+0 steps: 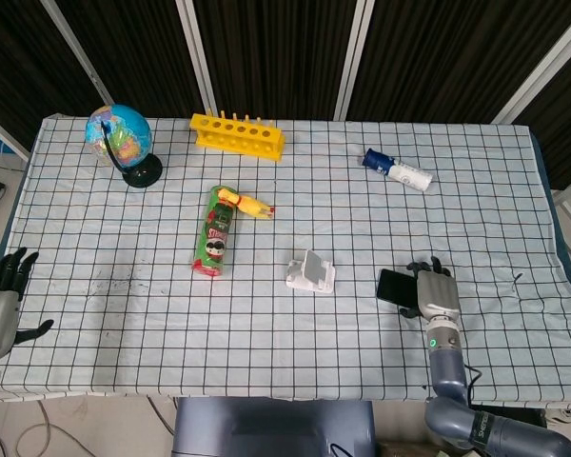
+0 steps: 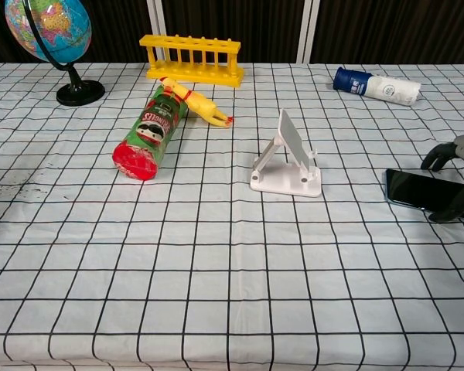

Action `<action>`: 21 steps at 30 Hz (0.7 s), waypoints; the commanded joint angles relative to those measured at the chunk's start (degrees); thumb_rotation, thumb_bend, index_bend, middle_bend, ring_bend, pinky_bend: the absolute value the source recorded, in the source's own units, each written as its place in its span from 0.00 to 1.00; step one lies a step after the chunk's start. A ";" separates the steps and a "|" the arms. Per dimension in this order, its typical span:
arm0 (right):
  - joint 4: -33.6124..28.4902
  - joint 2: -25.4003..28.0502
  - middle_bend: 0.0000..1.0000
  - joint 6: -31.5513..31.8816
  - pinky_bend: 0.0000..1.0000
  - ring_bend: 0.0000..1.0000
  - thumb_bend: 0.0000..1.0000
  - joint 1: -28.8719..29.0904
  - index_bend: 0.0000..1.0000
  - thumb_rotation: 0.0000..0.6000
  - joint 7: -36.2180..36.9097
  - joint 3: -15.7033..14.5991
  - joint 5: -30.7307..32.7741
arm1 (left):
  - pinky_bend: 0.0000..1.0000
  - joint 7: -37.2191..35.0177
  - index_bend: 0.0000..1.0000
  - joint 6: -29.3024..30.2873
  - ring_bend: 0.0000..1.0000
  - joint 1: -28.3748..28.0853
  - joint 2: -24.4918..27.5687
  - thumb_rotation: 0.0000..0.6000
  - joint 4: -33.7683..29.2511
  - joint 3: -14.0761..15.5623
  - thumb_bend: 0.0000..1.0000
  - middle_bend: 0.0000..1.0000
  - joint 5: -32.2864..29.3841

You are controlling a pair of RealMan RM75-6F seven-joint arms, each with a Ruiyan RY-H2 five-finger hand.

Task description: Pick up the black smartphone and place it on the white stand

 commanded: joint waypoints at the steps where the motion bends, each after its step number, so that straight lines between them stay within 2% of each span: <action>1: 0.22 -0.11 0.24 -0.09 0.18 0.02 0.19 0.09 0.28 1.00 0.02 -0.06 0.14 | 0.00 -0.02 0.00 -0.06 0.00 -0.02 0.04 1.00 -0.01 0.01 0.00 0.00 -0.03; 10: 0.78 -0.16 0.28 -0.30 0.18 0.03 0.20 0.31 0.32 1.00 -0.18 -0.23 0.81 | 0.00 0.00 0.00 -0.17 0.00 -0.02 0.11 1.00 -0.16 0.05 0.00 0.00 -0.10; 13: 0.75 -0.02 0.35 -0.37 0.18 0.07 0.25 0.36 0.37 1.00 -0.31 -0.25 1.20 | 0.00 0.03 0.00 -0.19 0.00 0.00 0.11 1.00 -0.21 0.06 0.00 0.00 -0.17; 18: 0.45 0.25 0.52 -0.55 0.18 0.16 0.38 0.39 0.54 1.00 -0.67 -0.56 1.77 | 0.00 0.12 0.00 -0.19 0.00 0.01 0.13 1.00 -0.30 0.07 0.00 0.00 -0.23; 21: 0.28 0.34 0.59 -0.37 0.18 0.21 0.41 0.41 0.61 1.00 -0.87 -0.74 1.85 | 0.00 0.23 0.00 -0.14 0.00 0.05 0.14 1.00 -0.35 0.07 0.00 0.00 -0.25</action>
